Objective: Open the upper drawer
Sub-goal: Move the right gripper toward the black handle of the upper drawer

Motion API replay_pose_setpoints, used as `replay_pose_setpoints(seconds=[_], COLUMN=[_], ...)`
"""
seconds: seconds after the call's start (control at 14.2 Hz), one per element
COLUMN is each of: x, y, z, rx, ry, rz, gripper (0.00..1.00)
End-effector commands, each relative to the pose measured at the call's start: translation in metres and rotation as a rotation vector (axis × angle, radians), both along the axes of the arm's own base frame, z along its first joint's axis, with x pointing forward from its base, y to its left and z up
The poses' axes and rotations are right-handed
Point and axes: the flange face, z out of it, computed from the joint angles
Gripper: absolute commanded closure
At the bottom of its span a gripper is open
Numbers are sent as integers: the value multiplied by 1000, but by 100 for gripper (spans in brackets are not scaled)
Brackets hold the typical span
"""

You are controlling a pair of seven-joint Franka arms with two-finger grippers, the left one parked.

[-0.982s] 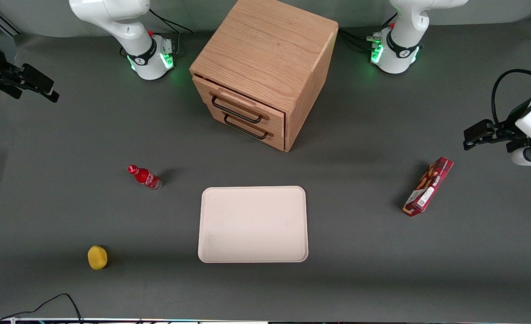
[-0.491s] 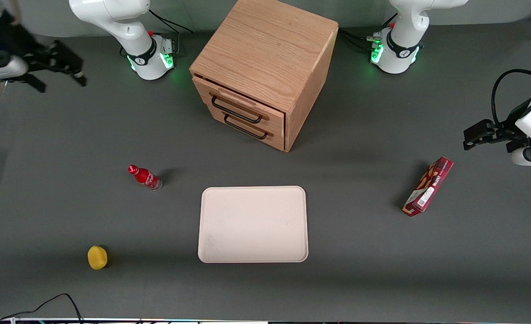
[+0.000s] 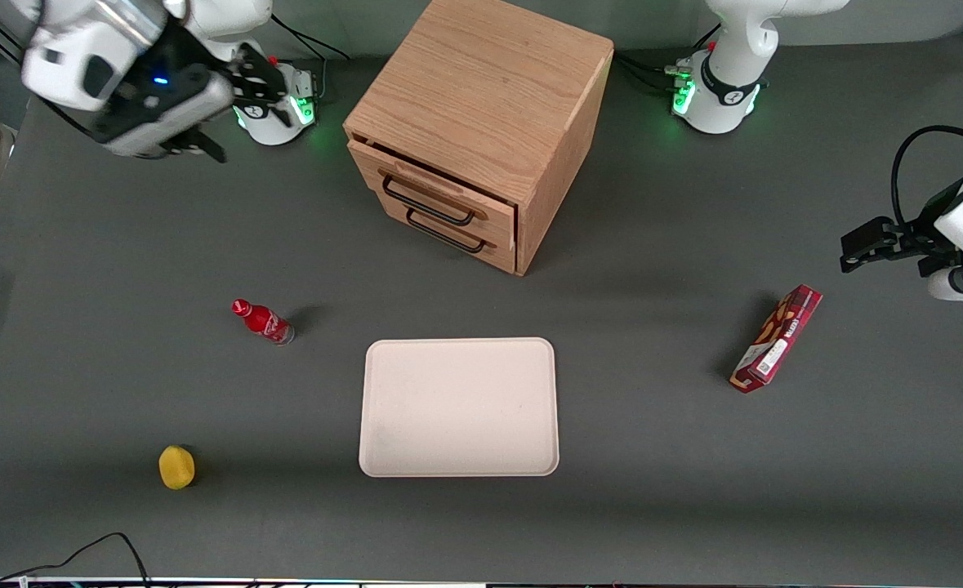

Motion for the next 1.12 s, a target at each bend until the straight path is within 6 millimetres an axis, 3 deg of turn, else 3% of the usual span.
replay_pose_setpoints(seconds=[0.0, 0.21, 0.49, 0.63, 0.77, 1.05], x=[18, 25, 40, 39, 33, 19], y=[17, 48, 85, 90, 91, 96], z=[-16, -48, -117, -160, -189, -225], rx=[94, 124, 178, 191, 213, 198], ry=[33, 79, 103, 92, 92, 92], rz=[160, 221, 367, 435, 458, 453], gripper=[0, 0, 0, 0, 0, 0])
